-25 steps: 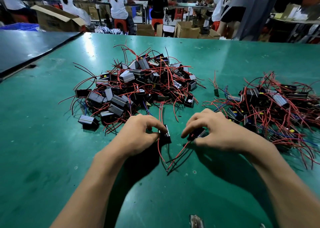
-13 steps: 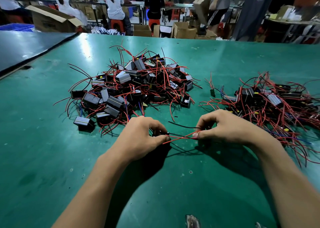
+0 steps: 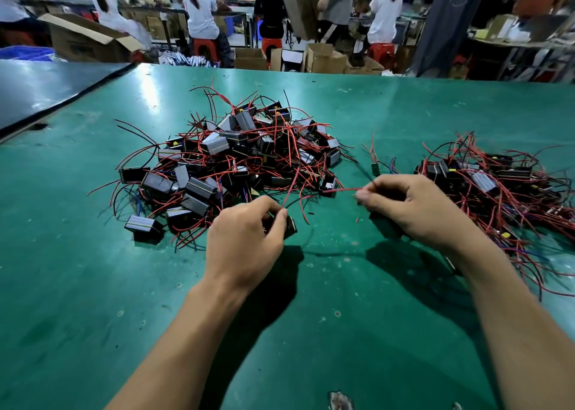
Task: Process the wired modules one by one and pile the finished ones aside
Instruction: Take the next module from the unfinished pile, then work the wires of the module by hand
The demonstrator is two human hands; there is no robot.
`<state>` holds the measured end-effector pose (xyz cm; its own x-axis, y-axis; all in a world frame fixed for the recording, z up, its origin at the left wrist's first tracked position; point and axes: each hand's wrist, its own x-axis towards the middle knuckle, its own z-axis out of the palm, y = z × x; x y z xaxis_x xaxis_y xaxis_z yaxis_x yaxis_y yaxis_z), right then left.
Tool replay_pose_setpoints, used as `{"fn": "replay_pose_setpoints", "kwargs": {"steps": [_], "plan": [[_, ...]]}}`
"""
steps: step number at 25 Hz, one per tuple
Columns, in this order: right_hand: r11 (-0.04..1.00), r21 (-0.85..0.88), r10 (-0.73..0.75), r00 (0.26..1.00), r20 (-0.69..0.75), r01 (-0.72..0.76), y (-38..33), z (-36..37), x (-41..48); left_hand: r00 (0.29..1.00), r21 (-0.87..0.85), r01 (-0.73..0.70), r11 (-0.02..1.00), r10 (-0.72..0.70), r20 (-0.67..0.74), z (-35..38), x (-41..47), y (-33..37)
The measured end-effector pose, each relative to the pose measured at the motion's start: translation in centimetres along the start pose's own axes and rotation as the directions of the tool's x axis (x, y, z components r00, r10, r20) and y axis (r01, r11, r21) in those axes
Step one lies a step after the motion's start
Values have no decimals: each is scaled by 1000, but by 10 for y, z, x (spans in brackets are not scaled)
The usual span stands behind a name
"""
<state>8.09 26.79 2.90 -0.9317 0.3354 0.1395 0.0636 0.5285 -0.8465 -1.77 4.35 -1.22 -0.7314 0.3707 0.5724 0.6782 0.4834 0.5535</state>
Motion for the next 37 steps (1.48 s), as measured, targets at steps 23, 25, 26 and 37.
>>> {"fn": "replay_pose_setpoints", "kwargs": {"steps": [23,25,26,37], "plan": [[801,-599,90,992,90,-18,7,40,-4,919,13,-127,992,113,377,14,4,2],[853,-521,-21,1000,7,22,13,48,-7,932,-35,-106,994,112,345,18,3,0],[878,-478,-66,997,-50,35,15,50,-8,950,-76,-76,994,95,298,20,2,-2],[1000,6,25,909,-417,-25,13,55,-13,970,-363,224,905,-170,173,15,4,3]]}}
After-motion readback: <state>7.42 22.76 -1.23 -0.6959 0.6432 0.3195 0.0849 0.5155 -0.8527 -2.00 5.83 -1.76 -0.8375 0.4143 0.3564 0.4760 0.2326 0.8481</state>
